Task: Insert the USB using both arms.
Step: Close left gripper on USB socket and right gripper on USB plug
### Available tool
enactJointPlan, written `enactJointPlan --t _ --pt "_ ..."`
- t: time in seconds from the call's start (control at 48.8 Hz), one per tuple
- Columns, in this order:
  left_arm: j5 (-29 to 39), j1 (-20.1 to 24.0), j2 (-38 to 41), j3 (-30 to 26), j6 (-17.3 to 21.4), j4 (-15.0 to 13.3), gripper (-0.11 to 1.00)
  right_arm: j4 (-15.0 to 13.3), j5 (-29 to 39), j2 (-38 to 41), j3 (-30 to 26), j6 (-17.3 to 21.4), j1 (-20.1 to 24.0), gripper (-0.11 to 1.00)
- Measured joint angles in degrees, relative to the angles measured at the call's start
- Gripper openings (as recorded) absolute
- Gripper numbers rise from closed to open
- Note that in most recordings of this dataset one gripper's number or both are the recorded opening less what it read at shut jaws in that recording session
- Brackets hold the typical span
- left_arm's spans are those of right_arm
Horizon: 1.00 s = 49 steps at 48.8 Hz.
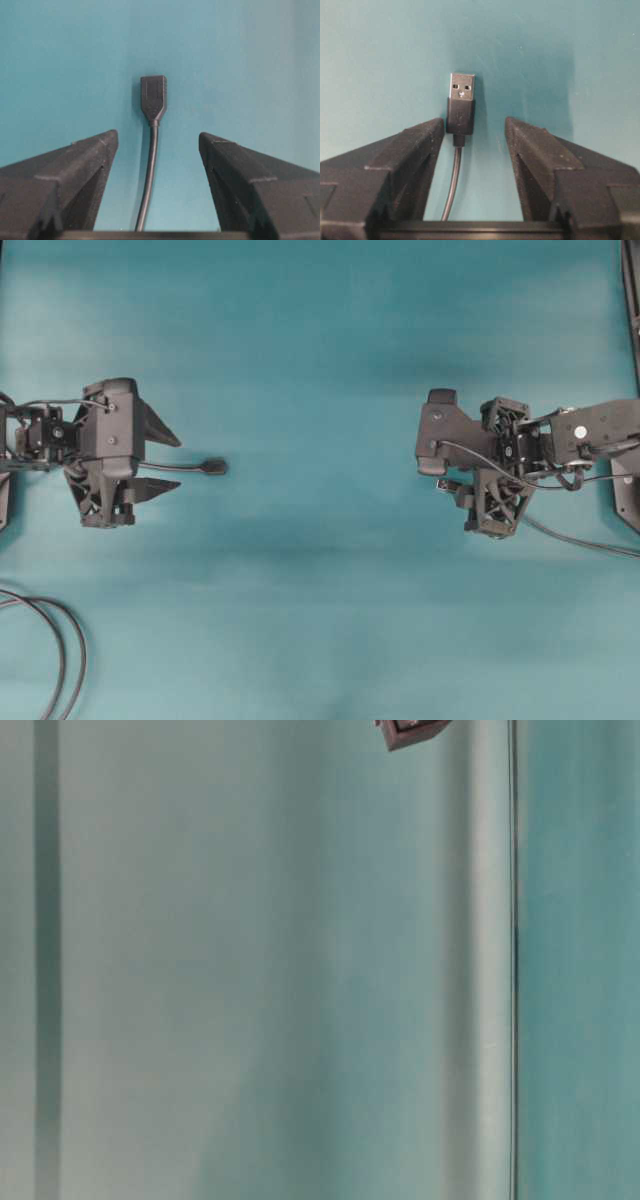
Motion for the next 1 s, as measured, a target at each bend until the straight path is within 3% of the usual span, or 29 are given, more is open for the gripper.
enactJointPlan --t 0.307,0.635,1.003 --pt "-1.6 0.6 0.9 -0.2 0.1 0.0 0.85 -0.1 -0.9 1.0 -0.4 0.4 -0.2 0.32" --pt "-2.8 1.3 2.3 -0.2 0.1 -0.1 0.86 -0.4 -1.1 1.8 -0.9 4.0 0.3 0.30" --pt "-5.4 1.3 6.7 -1.3 0.1 0.0 0.87 -0.4 -1.2 1.9 -0.9 4.1 1.1 0.28"
